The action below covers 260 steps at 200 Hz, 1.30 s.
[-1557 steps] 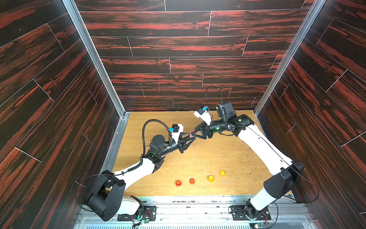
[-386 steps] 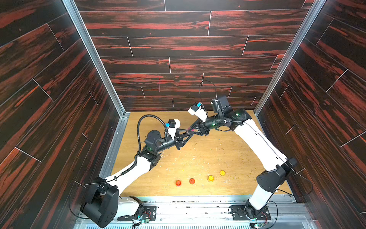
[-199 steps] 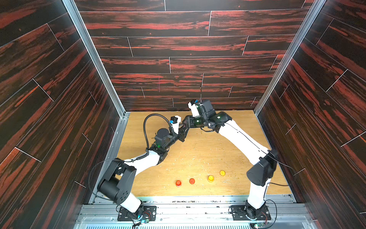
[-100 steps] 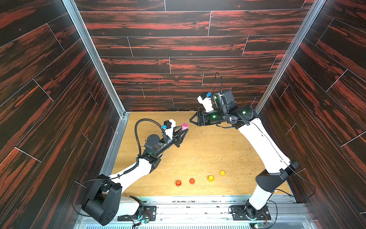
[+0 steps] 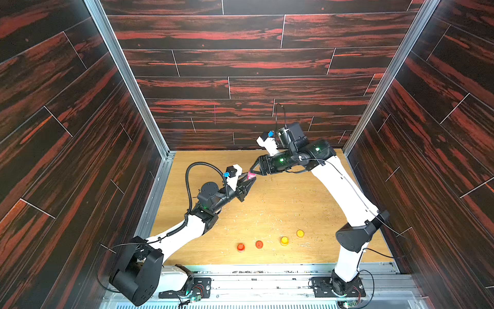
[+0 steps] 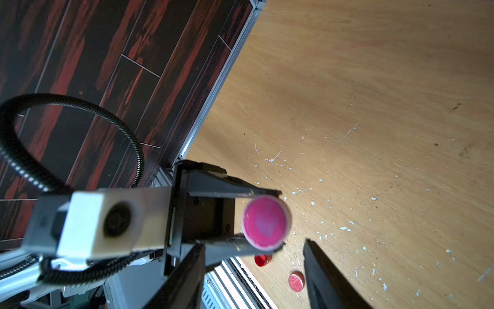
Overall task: Close the paint jar lid
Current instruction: Screw the lid onto the paint jar, then place the paint jar at the center of the board.
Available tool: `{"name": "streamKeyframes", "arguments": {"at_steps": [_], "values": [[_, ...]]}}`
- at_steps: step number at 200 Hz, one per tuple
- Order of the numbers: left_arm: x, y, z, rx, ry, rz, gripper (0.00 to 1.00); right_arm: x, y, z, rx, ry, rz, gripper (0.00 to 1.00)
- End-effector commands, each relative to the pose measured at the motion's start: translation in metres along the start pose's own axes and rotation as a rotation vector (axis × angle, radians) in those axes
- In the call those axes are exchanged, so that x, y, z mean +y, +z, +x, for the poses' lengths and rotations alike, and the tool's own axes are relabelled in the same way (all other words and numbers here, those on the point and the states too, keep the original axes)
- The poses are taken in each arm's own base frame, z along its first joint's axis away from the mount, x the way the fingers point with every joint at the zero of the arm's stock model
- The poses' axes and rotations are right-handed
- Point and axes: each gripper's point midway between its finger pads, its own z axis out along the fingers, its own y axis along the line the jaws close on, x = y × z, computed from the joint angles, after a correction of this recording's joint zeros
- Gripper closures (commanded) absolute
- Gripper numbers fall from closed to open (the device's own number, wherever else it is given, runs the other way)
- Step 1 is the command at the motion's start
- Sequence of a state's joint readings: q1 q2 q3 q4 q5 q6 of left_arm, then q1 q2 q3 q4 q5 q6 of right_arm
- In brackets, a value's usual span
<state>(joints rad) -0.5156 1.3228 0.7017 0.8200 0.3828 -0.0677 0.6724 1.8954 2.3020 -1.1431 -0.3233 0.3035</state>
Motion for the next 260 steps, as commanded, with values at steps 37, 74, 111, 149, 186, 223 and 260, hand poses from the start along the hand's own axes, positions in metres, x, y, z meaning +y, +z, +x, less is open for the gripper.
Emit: {"name": "streamKeyframes", "arguments": {"at_steps": [37,74,111,149,186,223,260], "values": [[-0.005,-0.006,-0.011,-0.015,0.088,-0.022,0.93,0.004,0.015,0.013,0.09,-0.028,0.017,0.38],[-0.004,-0.006,-0.012,-0.016,0.101,-0.03,0.93,-0.003,0.02,0.02,0.122,-0.033,0.065,0.38],[-0.005,-0.006,-0.012,-0.017,0.103,-0.028,0.93,-0.01,0.022,0.023,0.137,-0.04,0.105,0.38],[-0.006,-0.006,-0.013,-0.02,0.106,-0.025,0.93,-0.012,0.029,0.026,0.156,-0.048,0.106,0.38],[-0.008,-0.005,-0.015,-0.022,0.107,-0.019,0.93,-0.011,0.039,0.027,0.17,-0.049,0.095,0.38],[-0.009,-0.005,-0.014,-0.019,0.113,-0.019,0.93,-0.012,0.045,0.028,0.182,-0.042,0.086,0.44],[-0.007,-0.004,-0.012,-0.014,0.117,-0.028,0.93,-0.01,0.048,0.031,0.197,-0.036,0.07,0.59]]}}
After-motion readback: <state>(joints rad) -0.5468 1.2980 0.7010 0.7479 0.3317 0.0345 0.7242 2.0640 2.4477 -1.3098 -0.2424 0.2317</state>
